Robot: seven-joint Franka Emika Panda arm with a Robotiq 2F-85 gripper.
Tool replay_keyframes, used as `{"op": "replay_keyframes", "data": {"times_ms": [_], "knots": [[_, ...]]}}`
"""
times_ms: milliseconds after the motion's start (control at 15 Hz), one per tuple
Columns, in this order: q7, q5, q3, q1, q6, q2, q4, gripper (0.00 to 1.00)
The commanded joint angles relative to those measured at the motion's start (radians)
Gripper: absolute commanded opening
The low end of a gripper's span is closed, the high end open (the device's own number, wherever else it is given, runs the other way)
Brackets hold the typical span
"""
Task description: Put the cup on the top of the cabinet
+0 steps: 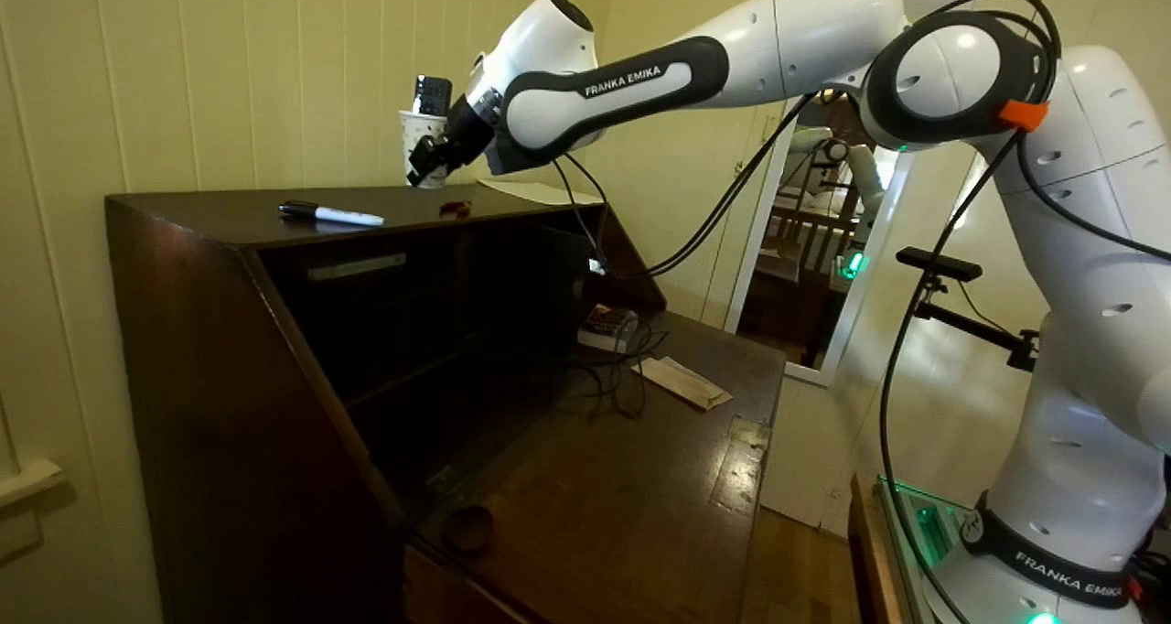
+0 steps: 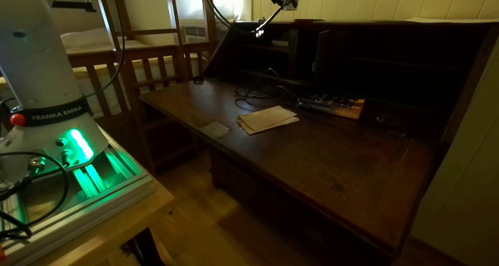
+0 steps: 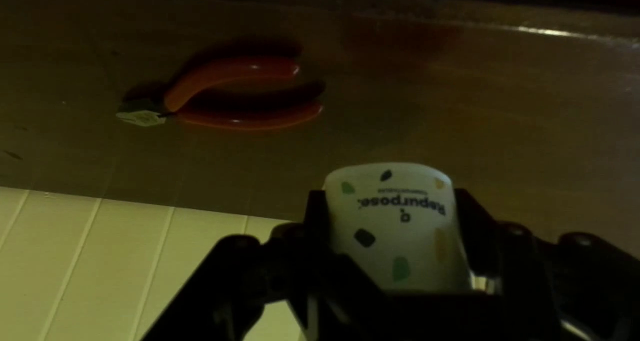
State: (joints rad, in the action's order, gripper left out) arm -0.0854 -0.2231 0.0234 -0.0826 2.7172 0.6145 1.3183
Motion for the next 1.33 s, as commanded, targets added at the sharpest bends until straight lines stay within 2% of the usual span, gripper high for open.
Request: {"op": "replay_keyframes", "data": {"times_ms": [0,333,800,867,933,1067,1133,1267], "knots": [[0.058,0.060,-0.021,0.029,-0.086,0.079,-0.138,0.38],[0.058,0.091,-0.020,0.035,-0.147,0.132,-0.211,0.38],[0.066,0.104,-0.019,0.038,-0.174,0.160,-0.244,0.38],[0.066,0.101,-0.021,0.040,-0.170,0.159,-0.239,0.57],[0.067,0.102,-0.020,0.039,-0.167,0.157,-0.235,0.38],[0.067,0.099,-0.022,0.042,-0.166,0.154,-0.230,0.38],[0.065,0.098,-0.024,0.044,-0.163,0.153,-0.227,0.79],[0.067,0.099,-0.023,0.045,-0.162,0.149,-0.224,0.95]]}}
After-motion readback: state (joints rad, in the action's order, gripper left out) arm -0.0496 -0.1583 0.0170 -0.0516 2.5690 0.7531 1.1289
